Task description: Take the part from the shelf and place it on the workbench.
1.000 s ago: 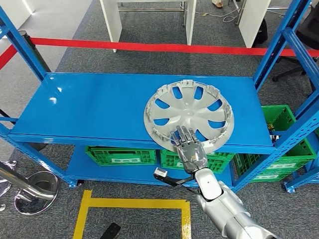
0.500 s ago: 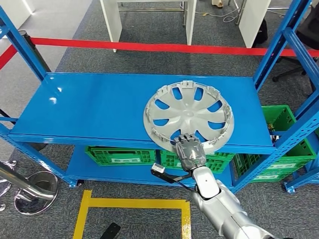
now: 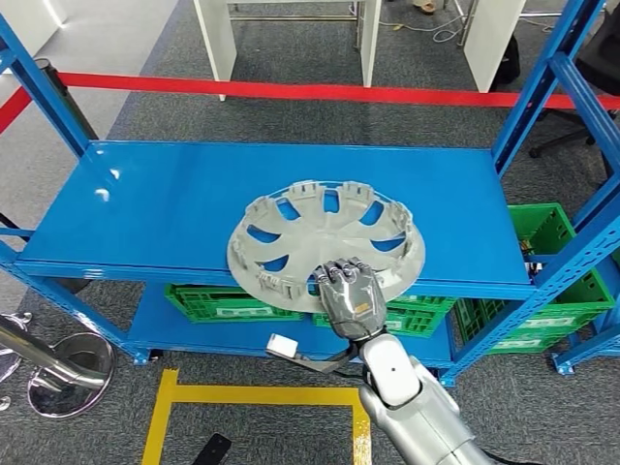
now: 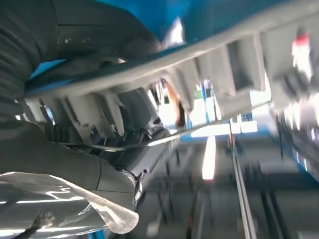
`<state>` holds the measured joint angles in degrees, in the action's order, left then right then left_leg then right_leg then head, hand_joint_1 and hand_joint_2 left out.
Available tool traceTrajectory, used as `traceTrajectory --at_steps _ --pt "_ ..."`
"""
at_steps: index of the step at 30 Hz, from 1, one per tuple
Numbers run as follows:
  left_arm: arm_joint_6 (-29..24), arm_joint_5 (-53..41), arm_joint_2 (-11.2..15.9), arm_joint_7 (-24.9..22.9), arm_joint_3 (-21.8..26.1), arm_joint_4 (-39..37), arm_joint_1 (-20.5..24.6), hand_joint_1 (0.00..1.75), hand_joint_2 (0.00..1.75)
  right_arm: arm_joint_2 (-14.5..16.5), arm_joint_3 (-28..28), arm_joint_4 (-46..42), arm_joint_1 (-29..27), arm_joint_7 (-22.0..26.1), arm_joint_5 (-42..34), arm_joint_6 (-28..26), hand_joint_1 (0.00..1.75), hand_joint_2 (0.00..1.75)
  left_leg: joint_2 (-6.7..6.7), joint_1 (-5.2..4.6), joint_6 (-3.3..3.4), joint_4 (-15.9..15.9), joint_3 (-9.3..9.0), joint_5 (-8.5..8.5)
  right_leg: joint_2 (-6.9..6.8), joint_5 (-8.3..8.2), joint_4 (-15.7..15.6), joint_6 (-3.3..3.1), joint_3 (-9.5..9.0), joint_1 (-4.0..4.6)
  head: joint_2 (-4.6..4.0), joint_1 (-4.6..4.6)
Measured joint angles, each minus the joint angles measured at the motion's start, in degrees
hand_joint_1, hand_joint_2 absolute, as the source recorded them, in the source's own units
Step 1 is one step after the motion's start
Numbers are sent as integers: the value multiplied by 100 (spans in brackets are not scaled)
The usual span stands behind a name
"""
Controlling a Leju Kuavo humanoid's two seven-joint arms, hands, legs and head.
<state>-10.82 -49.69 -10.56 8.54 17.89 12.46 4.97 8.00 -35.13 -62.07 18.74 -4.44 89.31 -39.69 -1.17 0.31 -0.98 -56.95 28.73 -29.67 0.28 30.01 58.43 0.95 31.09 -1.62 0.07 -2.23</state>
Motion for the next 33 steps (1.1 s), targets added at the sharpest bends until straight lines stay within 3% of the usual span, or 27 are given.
traceTrajectory --at_steps 4,10,27,33 --pt "-18 -10 -13 -1 24 0 -1 0 175 -332 -273 -1030 43 -460 50 1 175 175 0 -1 0 -1 7 0 -2 -1 0 1 1 0 0 2" --pt "-24 -19 -22 -2 37 0 0 0 175 -638 -515 -1768 105 -568 68 2 175 175 0 -2 0 -8 10 0 -2 -3 -1 4 2 -1 0 2" --pt "-28 -25 -32 -5 43 0 1 0 175 -856 -705 -2194 124 -581 67 4 175 175 0 -1 0 -8 15 0 -2 -3 -1 4 5 -1 0 2" --pt "-45 -60 -32 -24 43 0 2 0 175 -944 -710 -2659 161 -75 67 4 175 175 0 -1 1 -10 16 0 -2 -3 -1 4 9 -1 0 1"
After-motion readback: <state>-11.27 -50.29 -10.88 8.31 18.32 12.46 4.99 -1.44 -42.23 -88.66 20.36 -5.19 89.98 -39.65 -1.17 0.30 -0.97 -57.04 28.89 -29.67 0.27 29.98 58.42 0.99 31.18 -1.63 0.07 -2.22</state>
